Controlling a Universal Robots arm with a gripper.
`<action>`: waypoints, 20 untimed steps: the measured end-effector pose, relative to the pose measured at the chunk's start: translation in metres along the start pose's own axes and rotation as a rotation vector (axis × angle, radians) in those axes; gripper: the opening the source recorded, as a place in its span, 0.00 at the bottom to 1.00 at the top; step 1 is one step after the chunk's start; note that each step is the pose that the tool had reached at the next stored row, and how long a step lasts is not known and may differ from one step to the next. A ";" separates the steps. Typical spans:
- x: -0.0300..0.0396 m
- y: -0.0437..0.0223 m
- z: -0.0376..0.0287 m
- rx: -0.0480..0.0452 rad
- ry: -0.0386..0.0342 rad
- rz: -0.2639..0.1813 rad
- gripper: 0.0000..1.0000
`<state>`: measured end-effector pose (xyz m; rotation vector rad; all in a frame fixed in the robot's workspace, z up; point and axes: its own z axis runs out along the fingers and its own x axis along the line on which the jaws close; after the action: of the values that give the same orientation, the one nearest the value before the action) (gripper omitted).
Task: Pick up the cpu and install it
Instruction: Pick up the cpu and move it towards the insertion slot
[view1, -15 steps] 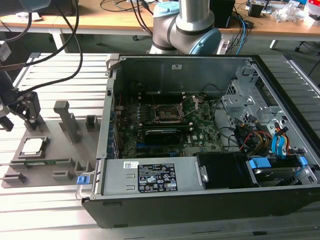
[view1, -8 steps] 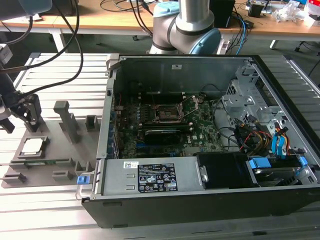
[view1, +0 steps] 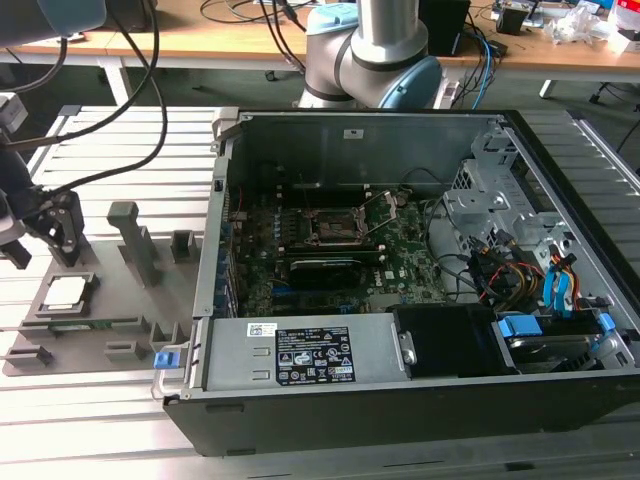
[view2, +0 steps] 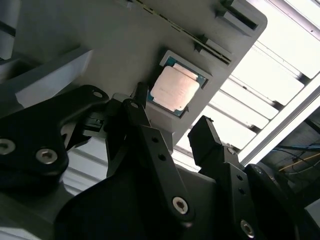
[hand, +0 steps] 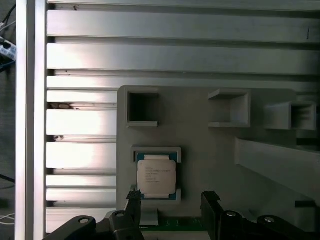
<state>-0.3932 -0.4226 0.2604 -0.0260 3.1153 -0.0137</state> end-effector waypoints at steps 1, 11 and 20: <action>0.0000 0.0000 0.0011 0.0002 0.0000 0.000 0.60; 0.0003 0.0001 0.0094 0.0025 0.0001 -0.001 0.60; 0.0006 0.0002 0.0207 0.0059 0.0001 -0.002 0.60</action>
<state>-0.3933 -0.4226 0.2397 -0.0290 3.1153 -0.0230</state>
